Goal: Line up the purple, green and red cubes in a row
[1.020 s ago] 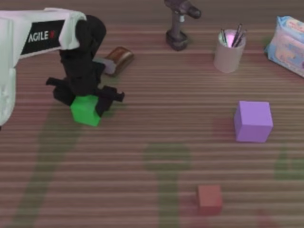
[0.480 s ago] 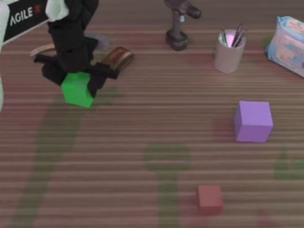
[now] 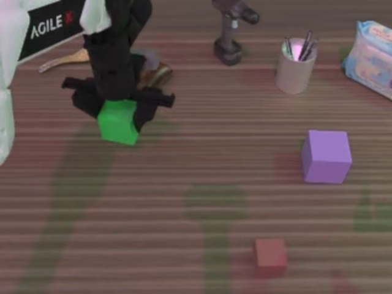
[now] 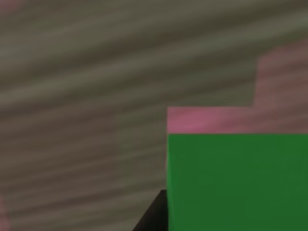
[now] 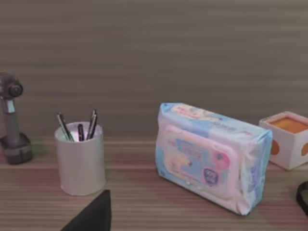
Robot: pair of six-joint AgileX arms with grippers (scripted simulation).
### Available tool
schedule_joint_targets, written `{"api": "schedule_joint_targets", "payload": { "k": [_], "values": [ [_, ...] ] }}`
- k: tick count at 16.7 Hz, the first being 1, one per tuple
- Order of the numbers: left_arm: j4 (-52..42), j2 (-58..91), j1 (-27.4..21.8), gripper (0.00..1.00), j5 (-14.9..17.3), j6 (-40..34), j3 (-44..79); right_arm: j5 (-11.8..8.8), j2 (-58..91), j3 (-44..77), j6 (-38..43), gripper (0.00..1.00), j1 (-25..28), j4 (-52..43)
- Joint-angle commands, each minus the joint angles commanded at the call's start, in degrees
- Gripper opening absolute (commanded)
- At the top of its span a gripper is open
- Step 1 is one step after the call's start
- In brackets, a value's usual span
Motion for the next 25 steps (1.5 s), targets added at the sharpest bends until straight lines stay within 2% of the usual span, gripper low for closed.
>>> {"api": "schedule_joint_targets", "payload": {
  "k": [3,9,12,15,20,25],
  "values": [
    [1.1,-3.3,-6.9,0.00,-0.1,-10.0,-4.6,0.0,0.0,0.0,0.0,1.00,0.0,0.0],
    [3.6,-11.5,-23.6,0.00,-0.4,-36.3,-16.5,0.0,0.0,0.0,0.0,1.00,0.0,0.0],
    [5.0,-15.4,-30.4,0.00,-0.6,-46.0,-21.5,0.0,0.0,0.0,0.0,1.00,0.0,0.0],
    [5.9,-17.7,-33.9,0.00,-0.9,-50.3,-24.1,0.0,0.0,0.0,0.0,1.00,0.0,0.0],
    [6.1,-17.5,-33.8,0.00,-0.8,-50.3,-24.2,0.0,0.0,0.0,0.0,1.00,0.0,0.0],
    [15.1,-14.5,-34.0,0.00,-0.7,-50.2,-29.4,0.0,0.0,0.0,0.0,1.00,0.0,0.0]
  ]
}}
